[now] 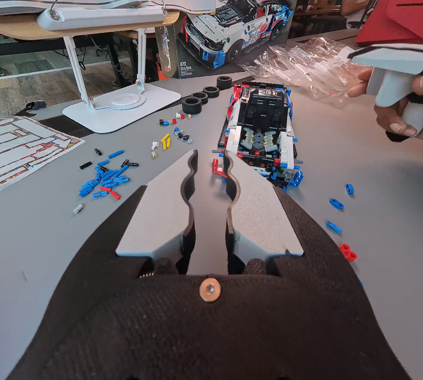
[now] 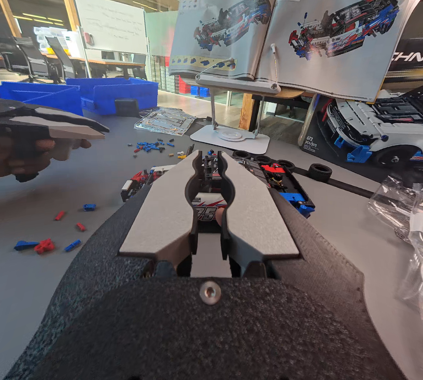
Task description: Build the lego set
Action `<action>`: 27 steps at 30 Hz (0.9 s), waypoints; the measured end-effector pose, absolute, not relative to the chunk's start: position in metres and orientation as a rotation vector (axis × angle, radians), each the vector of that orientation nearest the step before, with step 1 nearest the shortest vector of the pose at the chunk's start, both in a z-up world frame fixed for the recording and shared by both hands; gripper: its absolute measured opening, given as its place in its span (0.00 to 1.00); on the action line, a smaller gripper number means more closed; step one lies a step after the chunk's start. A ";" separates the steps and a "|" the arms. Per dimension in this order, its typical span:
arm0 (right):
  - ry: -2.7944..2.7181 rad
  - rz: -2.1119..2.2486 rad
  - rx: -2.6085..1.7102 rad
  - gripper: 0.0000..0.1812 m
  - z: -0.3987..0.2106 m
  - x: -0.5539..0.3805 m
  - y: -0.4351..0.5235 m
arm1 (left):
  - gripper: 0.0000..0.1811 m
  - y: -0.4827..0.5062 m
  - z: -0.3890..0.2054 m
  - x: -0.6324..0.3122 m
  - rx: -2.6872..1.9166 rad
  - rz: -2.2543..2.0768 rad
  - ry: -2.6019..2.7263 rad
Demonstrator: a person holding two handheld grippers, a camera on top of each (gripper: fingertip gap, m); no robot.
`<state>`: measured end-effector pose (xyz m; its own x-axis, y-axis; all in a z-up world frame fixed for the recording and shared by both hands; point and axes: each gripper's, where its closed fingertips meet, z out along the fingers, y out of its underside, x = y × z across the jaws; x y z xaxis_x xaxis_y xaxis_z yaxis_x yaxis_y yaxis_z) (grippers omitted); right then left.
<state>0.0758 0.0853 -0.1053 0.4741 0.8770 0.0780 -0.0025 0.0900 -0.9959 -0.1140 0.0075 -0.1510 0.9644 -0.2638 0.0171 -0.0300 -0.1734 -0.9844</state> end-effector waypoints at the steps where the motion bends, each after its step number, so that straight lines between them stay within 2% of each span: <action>1: -0.893 0.794 -1.313 0.06 -0.109 0.074 0.081 | 0.11 0.007 -0.148 -0.113 -1.727 -0.206 0.222; 8: -0.960 0.831 -1.296 0.09 -0.119 0.068 0.079 | 0.12 0.008 -0.151 -0.120 -1.721 -0.131 0.228; 18: -0.924 0.909 -1.233 0.12 -0.096 0.079 0.070 | 0.16 0.011 -0.150 -0.137 -1.706 -0.089 0.159; 27: -0.970 0.859 -1.251 0.11 -0.109 0.076 0.072 | 0.17 0.011 -0.149 -0.133 -1.705 -0.138 0.164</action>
<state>0.0758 0.0718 -0.1092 0.3639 0.9240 0.1171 -0.0046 0.1275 -0.9918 -0.1327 0.0108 -0.1493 0.9821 -0.1881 -0.0026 -0.0288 -0.1368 -0.9902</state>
